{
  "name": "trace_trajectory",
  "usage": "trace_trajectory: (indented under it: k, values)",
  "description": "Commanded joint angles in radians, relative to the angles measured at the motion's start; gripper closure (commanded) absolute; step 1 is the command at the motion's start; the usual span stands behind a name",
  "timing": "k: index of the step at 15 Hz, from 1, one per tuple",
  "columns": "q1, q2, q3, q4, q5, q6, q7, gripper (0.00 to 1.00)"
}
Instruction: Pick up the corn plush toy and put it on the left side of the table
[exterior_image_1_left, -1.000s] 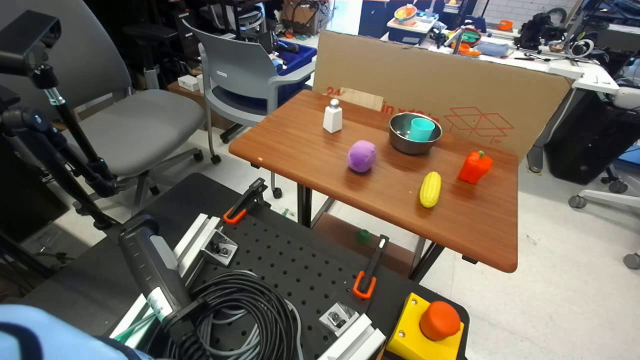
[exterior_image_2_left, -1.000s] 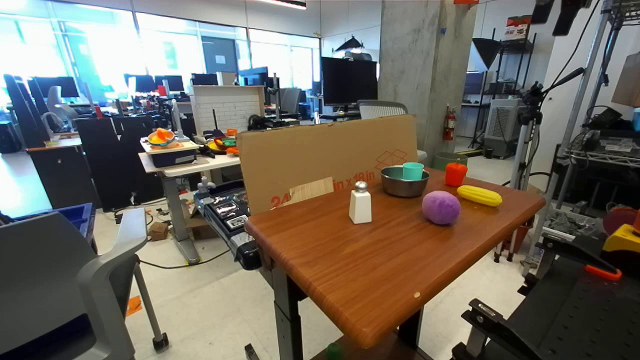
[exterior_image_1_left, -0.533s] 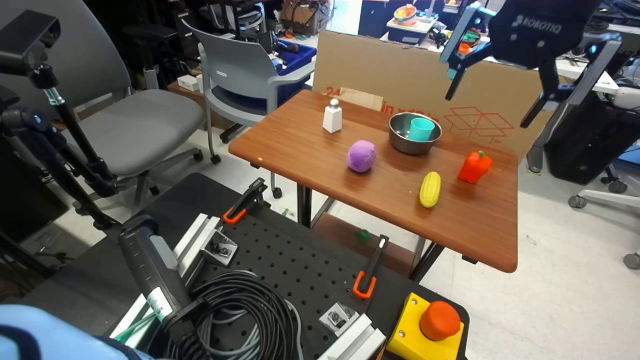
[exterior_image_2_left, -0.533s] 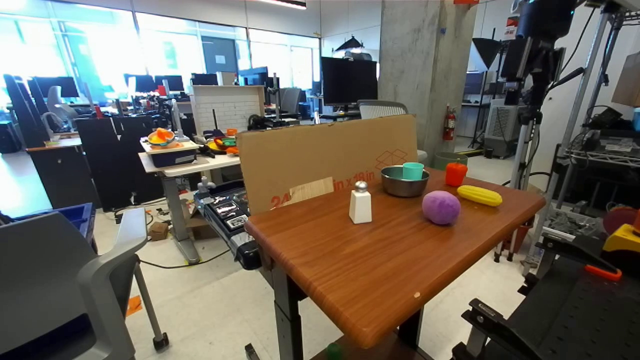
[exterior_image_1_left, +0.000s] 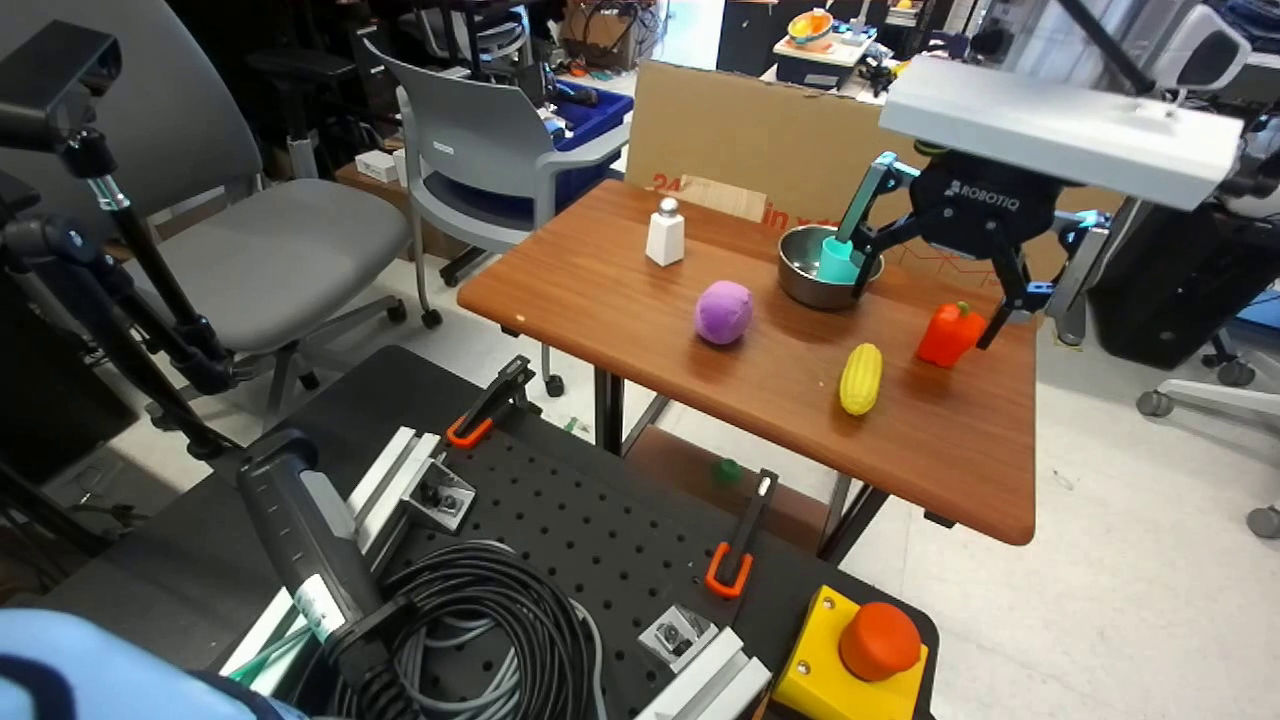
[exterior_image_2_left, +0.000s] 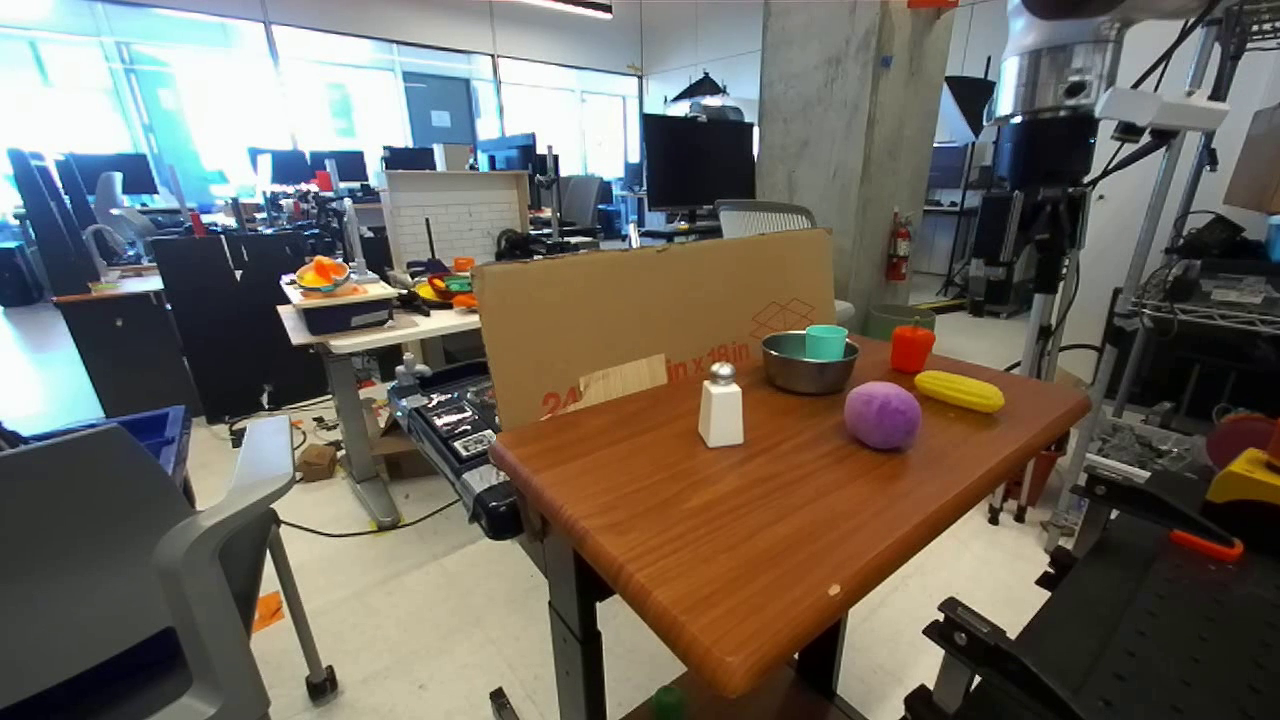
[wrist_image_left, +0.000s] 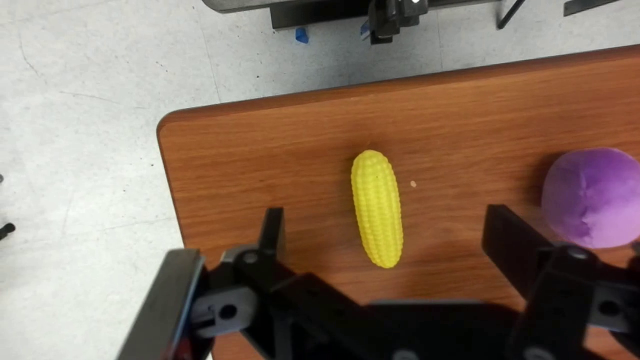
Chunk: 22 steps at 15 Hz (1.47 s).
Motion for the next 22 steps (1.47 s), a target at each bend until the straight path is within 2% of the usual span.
trace_trajectory:
  k: [1,8,16,17,19,22]
  values:
    - [-0.029,0.076,0.028,0.009,-0.035,0.065,0.029,0.0]
    - [-0.031,0.214,0.044,0.047,-0.053,0.138,0.068,0.0]
    - [-0.028,0.295,0.086,0.109,-0.036,0.186,0.091,0.01]
    - [-0.031,0.3,0.093,0.116,-0.03,0.185,0.089,0.24]
    - [-0.031,0.311,0.097,0.129,-0.033,0.181,0.093,0.3]
    - [-0.033,0.317,0.097,0.141,-0.036,0.168,0.095,0.53]
